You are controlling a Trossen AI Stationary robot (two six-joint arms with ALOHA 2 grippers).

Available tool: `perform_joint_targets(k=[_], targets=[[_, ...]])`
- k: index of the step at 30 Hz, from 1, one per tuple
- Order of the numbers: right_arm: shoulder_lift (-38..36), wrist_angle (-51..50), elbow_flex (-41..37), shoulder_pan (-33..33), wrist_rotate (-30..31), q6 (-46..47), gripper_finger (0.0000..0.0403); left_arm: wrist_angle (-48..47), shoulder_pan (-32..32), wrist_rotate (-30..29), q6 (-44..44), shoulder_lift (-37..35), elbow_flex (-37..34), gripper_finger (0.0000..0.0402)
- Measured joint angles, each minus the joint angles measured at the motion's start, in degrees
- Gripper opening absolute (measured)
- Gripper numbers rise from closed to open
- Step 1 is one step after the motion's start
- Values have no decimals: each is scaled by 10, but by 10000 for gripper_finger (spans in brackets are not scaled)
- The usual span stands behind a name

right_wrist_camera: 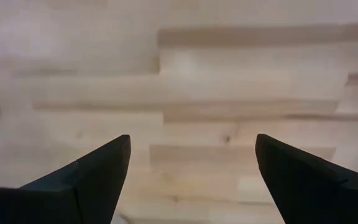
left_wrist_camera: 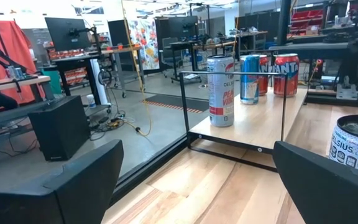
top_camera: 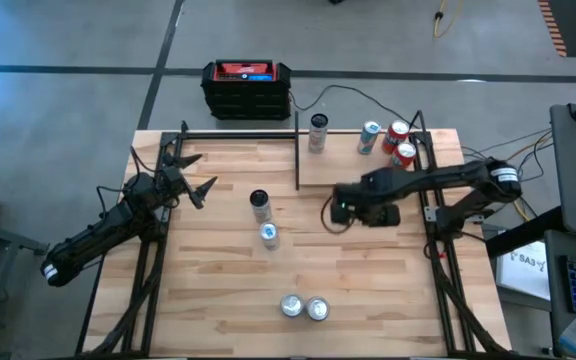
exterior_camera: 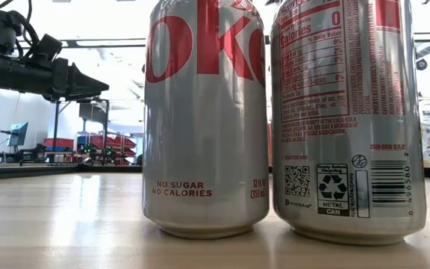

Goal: Place canned beverage on shelf
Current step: Put the right silver soda can on the shelf

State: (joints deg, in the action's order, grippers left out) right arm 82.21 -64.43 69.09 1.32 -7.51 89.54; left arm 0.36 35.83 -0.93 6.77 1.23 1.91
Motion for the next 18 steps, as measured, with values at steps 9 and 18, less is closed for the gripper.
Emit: perform_joint_targets(k=[9, 18], targets=[[41, -34, 71, -147, -5, 10, 329, 0, 0, 0, 0, 0, 0, 398], [107, -45, 164, -240, 2, 8, 329, 0, 0, 0, 0, 0, 0, 398]])
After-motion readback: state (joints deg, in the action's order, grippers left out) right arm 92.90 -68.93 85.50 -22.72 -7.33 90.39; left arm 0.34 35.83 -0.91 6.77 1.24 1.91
